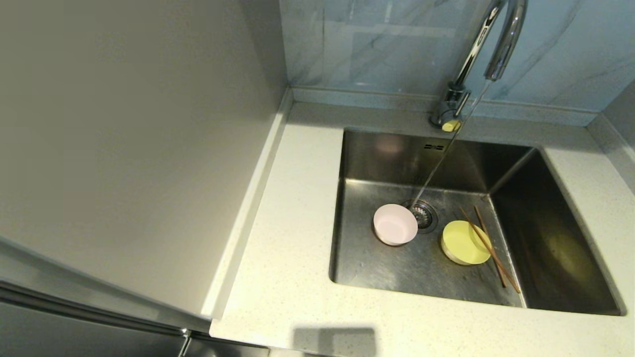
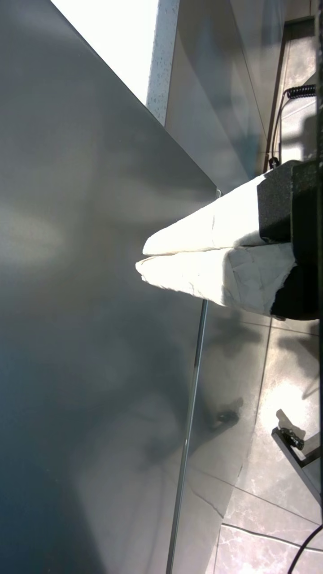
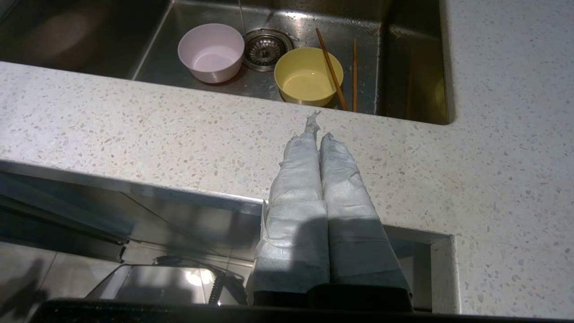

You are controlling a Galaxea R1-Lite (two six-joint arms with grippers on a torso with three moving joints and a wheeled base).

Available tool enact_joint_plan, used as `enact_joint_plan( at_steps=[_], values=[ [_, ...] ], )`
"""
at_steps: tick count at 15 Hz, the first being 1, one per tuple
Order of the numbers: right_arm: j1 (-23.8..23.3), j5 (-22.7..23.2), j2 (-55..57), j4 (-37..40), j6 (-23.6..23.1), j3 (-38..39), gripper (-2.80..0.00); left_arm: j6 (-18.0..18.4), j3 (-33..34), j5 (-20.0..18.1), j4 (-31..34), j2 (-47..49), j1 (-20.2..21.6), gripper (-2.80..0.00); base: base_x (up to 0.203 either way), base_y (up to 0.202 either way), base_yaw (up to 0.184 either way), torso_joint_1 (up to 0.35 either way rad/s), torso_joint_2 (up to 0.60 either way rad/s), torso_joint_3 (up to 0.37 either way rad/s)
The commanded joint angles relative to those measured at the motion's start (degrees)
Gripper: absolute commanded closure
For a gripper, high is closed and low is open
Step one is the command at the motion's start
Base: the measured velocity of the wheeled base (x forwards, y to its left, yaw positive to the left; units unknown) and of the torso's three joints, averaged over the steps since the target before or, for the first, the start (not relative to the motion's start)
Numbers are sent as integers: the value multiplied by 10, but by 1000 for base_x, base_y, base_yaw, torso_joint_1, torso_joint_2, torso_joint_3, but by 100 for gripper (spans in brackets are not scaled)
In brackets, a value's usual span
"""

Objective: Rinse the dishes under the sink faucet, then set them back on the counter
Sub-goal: Wait for the water to rinse the bowl

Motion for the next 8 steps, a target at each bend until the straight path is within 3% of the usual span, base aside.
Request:
enact_joint_plan(
  at_steps=[1,8],
  values=[
    [0,0,1,0,0,0,0,0,0,0,0,-2,0,0,0,0,0,0,0,0],
    [0,0,1,0,0,0,0,0,0,0,0,-2,0,0,0,0,0,0,0,0]
  ],
)
